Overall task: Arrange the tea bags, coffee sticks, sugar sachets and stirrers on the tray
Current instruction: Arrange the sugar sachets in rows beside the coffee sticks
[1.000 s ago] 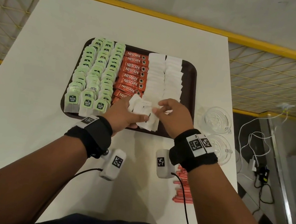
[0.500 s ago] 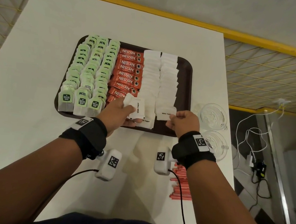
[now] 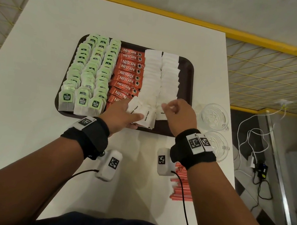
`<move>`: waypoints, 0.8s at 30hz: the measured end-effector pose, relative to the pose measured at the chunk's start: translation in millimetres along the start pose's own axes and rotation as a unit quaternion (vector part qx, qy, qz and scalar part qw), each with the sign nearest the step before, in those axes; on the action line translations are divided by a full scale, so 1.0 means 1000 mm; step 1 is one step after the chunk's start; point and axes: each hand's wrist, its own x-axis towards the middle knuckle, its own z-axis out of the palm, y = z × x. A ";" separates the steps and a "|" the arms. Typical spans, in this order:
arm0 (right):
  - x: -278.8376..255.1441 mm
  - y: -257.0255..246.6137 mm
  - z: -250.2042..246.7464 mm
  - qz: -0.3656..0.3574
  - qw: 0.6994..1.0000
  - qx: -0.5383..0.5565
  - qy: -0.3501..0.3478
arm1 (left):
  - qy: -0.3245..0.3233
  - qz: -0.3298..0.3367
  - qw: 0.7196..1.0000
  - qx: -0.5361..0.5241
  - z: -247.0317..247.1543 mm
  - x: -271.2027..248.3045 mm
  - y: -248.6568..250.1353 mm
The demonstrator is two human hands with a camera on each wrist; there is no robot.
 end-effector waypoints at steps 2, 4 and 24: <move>-0.002 -0.008 0.000 -0.045 0.997 0.012 -0.068 | -0.017 0.012 0.999 0.032 0.002 0.000 0.001; -0.001 -0.008 0.003 -0.058 0.991 -0.009 -0.122 | -0.026 0.018 0.998 0.048 0.005 0.000 0.002; -0.002 0.034 0.012 0.082 0.996 0.010 0.040 | 0.003 0.041 0.997 0.068 0.000 -0.003 0.000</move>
